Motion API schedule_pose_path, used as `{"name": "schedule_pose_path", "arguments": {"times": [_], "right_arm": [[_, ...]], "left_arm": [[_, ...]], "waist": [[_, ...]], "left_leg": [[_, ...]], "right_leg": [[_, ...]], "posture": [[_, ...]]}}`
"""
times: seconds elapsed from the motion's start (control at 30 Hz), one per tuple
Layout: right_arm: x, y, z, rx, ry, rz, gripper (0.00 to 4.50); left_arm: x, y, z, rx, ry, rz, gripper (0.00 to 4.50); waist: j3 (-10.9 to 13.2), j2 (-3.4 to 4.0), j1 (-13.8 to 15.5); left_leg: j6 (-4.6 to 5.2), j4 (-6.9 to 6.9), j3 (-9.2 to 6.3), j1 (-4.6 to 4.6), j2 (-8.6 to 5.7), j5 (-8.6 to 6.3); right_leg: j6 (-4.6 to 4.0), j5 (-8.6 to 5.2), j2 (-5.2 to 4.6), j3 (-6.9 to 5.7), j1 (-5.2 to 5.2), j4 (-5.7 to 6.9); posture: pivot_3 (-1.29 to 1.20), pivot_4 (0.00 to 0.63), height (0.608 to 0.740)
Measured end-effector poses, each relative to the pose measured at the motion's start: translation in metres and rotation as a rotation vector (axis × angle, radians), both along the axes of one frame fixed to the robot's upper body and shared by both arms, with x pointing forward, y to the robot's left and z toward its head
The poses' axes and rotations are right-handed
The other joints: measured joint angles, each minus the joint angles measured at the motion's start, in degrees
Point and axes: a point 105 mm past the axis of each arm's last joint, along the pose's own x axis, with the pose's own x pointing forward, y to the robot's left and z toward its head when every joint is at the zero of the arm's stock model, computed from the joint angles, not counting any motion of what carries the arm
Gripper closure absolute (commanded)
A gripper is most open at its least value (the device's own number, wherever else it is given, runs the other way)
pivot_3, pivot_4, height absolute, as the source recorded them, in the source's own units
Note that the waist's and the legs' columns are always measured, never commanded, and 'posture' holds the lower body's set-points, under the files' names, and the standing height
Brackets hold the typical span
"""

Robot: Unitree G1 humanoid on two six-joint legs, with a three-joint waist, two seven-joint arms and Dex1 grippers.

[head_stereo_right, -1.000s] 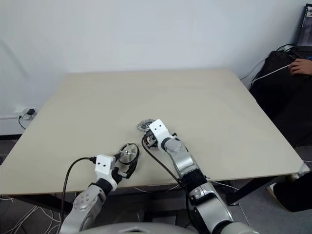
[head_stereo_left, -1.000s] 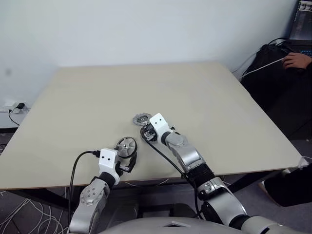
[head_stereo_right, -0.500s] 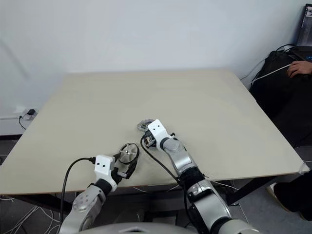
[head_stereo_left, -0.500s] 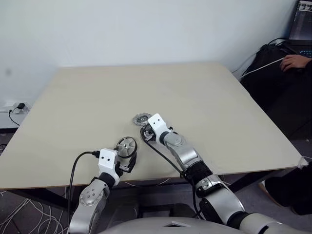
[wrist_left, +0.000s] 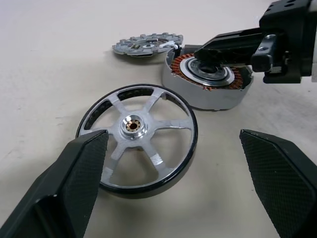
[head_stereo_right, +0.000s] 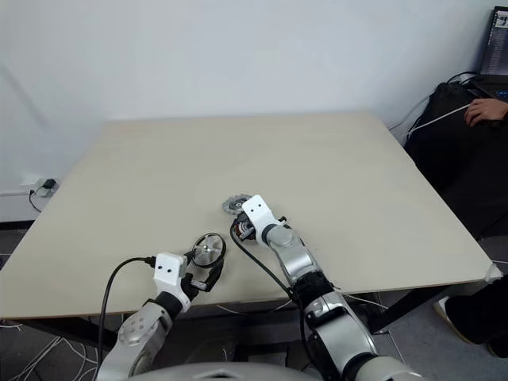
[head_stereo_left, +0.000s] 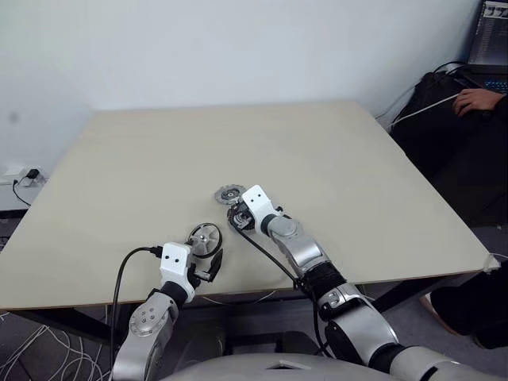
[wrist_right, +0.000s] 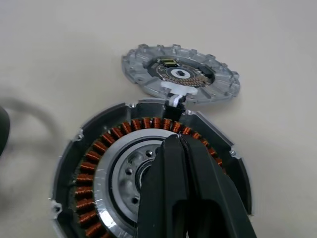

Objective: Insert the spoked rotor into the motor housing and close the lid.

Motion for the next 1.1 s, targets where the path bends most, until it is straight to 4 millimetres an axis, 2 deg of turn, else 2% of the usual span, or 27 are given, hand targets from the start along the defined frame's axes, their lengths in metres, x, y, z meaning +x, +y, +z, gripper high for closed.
{"name": "schedule_pose_path", "arguments": {"times": [0.2, 0.33, 0.4, 0.5, 0.63, 0.9, 1.0, 1.1], "right_arm": [[-0.001, 0.002, 0.005, 0.035, -0.007, 0.002, 4.46], [0.002, 0.009, 0.026, 0.105, -0.065, 0.019, 4.46], [0.003, 0.011, 0.030, 0.116, -0.078, 0.020, 4.46], [0.001, 0.009, 0.023, 0.106, -0.057, 0.015, 4.46], [-0.005, 0.003, -0.001, 0.054, 0.011, 0.002, 4.46], [-0.006, -0.001, 0.000, 0.045, 0.006, 0.007, 4.46], [-0.007, 0.002, 0.008, 0.068, -0.004, 0.034, 4.46], [-0.004, 0.008, 0.030, 0.105, -0.067, 0.058, 4.46]], "left_arm": [[-0.001, 0.000, -0.001, 0.000, 0.005, 0.001, 0.00], [-0.002, 0.000, -0.001, 0.000, 0.006, 0.001, 0.00], [-0.002, 0.000, -0.001, 0.000, 0.006, 0.001, 0.00], [-0.002, 0.000, -0.001, 0.000, 0.006, 0.001, 0.00], [-0.002, 0.000, -0.001, -0.001, 0.005, 0.002, 0.00], [-0.003, 0.001, -0.002, 0.000, 0.011, 0.004, 0.00], [-0.003, 0.000, -0.002, -0.001, 0.010, 0.003, 0.00], [-0.003, 0.000, -0.002, -0.001, 0.009, 0.002, 0.00]], "waist": [[0.04, 0.02, 0.00], [0.05, 0.03, 0.01], [0.05, 0.03, 0.02], [0.05, 0.03, 0.06], [0.05, 0.04, 0.02], [0.01, 0.04, 0.05], [0.05, 0.06, 0.00], [0.05, 0.06, 0.03]], "left_leg": [[-0.01, 0.00, 0.00, -0.05, 0.00, 0.01], [-0.02, -0.02, -0.03, -0.06, 0.00, 0.01], [-0.02, -0.03, -0.03, -0.06, 0.00, 0.01], [-0.02, -0.03, -0.04, -0.06, 0.00, 0.01], [-0.03, -0.03, -0.04, -0.06, 0.00, 0.02], [-0.03, -0.02, -0.06, -0.03, 0.00, 0.02], [-0.04, -0.02, -0.06, -0.07, 0.00, 0.02], [-0.04, -0.03, -0.08, -0.08, 0.00, 0.02]], "right_leg": [[0.01, 0.02, 0.00, 0.01, -0.06, 0.00], [0.00, 0.02, 0.03, 0.01, -0.10, -0.01], [0.01, 0.02, 0.03, 0.01, -0.10, -0.01], [-0.05, -0.01, 0.03, 0.00, -0.10, -0.01], [-0.07, -0.01, 0.03, 0.01, -0.10, 0.00], [-0.04, 0.00, 0.03, 0.01, -0.05, 0.00], [-0.04, 0.00, 0.04, 0.03, -0.12, 0.01], [-0.05, -0.01, 0.05, 0.04, -0.15, 0.00]], "posture": [[0.00, 0.000, 0.740], [0.00, 0.000, 0.740], [0.00, 0.000, 0.740], [0.00, 0.000, 0.740], [0.00, 0.000, 0.740], [0.00, 0.000, 0.740], [0.00, 0.000, 0.740], [0.00, 0.000, 0.740]]}}
